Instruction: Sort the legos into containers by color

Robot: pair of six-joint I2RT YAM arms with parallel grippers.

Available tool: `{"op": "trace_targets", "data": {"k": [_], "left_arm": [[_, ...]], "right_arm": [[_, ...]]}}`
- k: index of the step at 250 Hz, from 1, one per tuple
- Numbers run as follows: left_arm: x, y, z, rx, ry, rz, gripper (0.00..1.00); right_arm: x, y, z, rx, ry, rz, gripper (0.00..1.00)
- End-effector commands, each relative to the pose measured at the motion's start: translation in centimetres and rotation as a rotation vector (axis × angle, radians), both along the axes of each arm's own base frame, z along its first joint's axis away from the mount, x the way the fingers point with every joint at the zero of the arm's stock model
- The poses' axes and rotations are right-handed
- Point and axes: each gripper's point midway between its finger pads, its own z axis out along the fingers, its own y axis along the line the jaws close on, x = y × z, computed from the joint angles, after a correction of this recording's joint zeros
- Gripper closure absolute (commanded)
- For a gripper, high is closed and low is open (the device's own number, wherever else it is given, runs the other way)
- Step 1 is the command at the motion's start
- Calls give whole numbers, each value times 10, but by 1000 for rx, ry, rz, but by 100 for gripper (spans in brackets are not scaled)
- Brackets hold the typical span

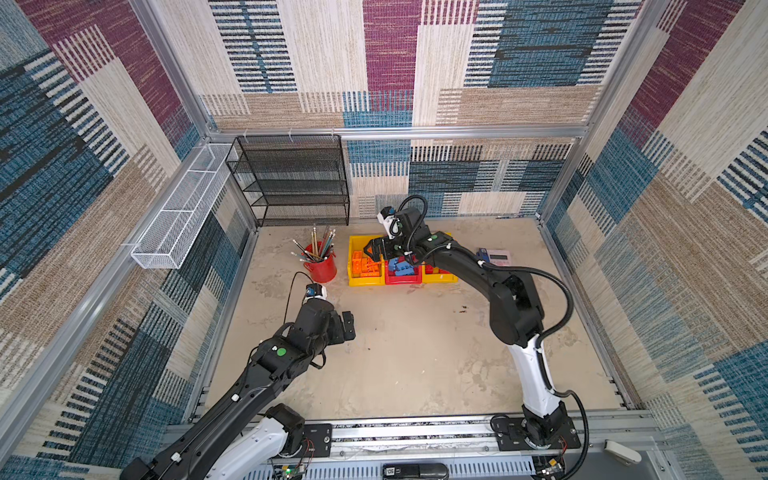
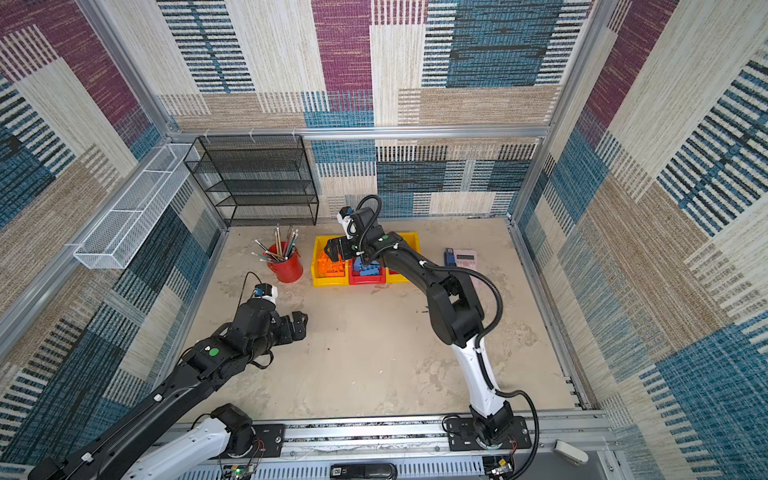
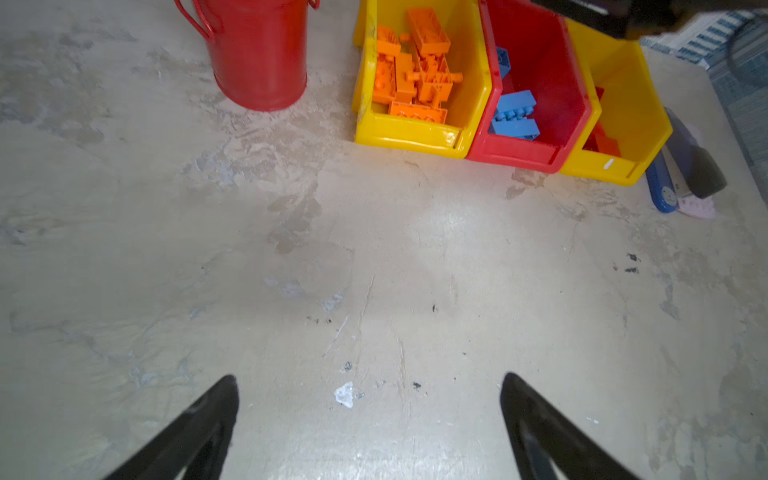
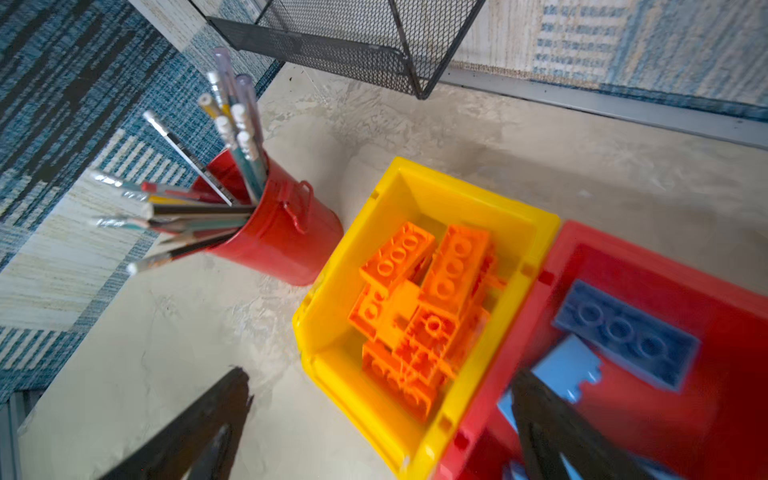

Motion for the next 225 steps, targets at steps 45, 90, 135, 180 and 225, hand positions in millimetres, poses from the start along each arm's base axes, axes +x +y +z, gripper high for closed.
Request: {"op": "trace_targets", "data": {"k": [45, 90, 135, 180, 225], "left_arm": [[38, 22, 39, 211, -216, 64, 1], [57, -1, 36, 262, -278, -79, 1], [76, 6, 43, 383, -390, -97, 1], [88, 48, 34, 363, -464, 31, 1], [100, 82, -9, 329, -380, 87, 1]], "right_arm": [[-68, -102, 12, -135, -146, -189, 1], [-116, -169, 1, -125, -242, -325, 1], [-155, -217, 12, -29, -429, -437, 0], [-171, -266, 25, 58, -583, -574, 1], [-156, -301, 13, -6, -607, -652, 1]]}}
